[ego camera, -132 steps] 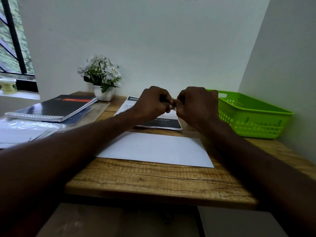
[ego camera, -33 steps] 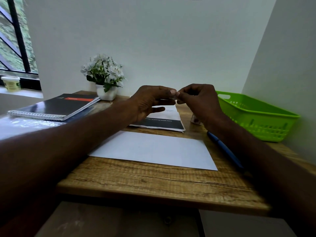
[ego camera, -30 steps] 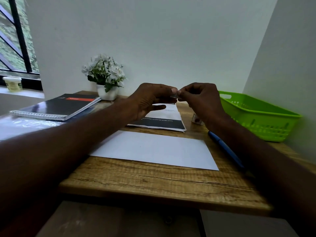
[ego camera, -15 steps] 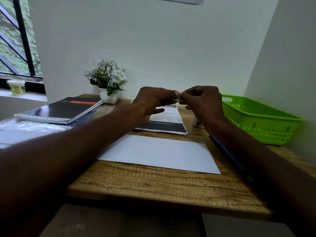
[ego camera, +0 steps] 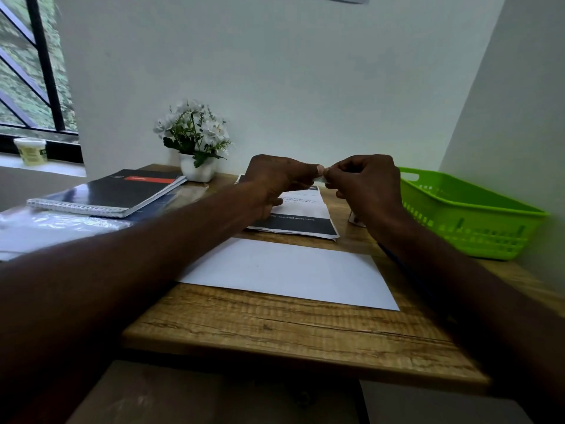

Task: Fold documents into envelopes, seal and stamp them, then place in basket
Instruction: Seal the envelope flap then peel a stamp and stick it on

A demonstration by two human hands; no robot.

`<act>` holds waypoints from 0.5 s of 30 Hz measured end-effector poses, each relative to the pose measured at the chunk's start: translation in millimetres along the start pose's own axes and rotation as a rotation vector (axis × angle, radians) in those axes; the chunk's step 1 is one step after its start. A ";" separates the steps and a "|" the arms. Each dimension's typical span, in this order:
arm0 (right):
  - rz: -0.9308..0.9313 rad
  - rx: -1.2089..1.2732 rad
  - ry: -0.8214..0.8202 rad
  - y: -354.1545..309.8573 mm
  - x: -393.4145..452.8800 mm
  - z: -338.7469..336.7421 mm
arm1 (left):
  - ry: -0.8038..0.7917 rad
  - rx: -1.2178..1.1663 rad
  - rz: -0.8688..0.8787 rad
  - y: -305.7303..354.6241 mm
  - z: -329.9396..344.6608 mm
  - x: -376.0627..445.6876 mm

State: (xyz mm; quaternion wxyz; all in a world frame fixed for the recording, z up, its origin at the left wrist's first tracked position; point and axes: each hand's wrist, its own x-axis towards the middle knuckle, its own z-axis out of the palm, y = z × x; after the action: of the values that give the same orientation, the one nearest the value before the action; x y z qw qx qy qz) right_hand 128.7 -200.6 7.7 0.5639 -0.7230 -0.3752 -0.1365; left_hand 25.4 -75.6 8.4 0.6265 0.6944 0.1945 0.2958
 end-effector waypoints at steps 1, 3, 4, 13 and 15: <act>0.002 -0.006 0.000 0.2 -0.4 -0.3 | 0.006 0.007 0.003 -0.2 0.6 -0.2; -0.002 -0.037 0.002 0.5 -1.9 -0.6 | 0.016 0.035 0.018 -0.5 0.8 -0.6; -0.011 -0.065 0.000 0.5 -2.8 -0.4 | 0.015 0.054 0.025 -0.4 -0.1 -1.0; -0.028 -0.162 0.061 -0.8 -0.2 -3.9 | 0.084 -0.007 0.139 0.1 -11.0 6.4; -0.039 -0.183 0.072 0.0 0.0 -6.3 | 0.089 -0.007 0.142 -2.1 -15.7 9.9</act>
State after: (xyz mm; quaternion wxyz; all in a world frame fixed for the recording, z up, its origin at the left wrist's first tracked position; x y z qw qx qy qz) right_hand 130.1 -206.5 9.8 0.5059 -0.7587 -0.3544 -0.2070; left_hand 22.7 -57.1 8.6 0.5972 0.6904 0.1712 0.3708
